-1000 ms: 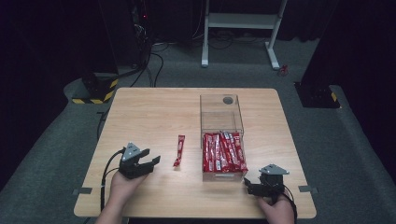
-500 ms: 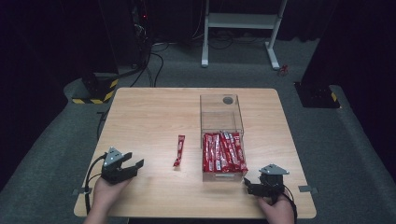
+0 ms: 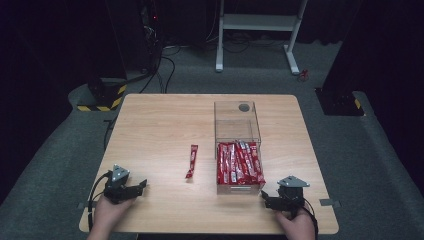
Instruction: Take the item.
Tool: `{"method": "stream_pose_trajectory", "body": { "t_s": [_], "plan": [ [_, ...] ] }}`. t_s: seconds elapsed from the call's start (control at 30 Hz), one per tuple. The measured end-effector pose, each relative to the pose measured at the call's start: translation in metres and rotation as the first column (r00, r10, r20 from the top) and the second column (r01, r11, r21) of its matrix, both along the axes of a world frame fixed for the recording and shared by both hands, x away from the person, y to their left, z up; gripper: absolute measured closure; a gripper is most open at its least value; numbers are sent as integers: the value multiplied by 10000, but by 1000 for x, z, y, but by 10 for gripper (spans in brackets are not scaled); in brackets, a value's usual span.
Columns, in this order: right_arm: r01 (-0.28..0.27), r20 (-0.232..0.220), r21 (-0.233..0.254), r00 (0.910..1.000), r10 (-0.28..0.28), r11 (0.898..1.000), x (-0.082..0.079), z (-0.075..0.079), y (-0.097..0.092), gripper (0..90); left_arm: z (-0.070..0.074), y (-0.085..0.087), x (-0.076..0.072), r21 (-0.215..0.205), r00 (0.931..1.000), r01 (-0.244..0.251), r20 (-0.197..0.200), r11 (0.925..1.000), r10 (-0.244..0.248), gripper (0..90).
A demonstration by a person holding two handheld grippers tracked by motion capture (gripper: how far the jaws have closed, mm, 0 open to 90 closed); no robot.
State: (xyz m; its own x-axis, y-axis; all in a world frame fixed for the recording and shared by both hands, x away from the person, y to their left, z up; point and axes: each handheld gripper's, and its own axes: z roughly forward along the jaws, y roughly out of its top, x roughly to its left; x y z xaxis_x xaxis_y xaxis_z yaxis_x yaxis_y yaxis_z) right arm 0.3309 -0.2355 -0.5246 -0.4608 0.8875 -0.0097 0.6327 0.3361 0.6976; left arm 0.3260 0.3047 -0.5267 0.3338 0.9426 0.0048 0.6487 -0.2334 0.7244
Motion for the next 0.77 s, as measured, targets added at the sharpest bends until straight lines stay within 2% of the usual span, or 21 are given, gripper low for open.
{"method": "stream_pose_trajectory", "body": {
  "t_s": [0.03,0.27,0.77],
  "plan": [
    [0,-2,1,10000,0,10000,0,0,0,101,-1,0,1,86,10000,-7,25,10000,7,188],
    [-15,-11,5,10000,15,10000,0,0,0,101,-3,-3,0,-33,9997,-196,119,9998,196,150],
    [-65,-20,-2,10000,65,10000,0,0,0,89,-3,-2,-1,-67,9998,-156,141,9999,157,147]
  ]
}}
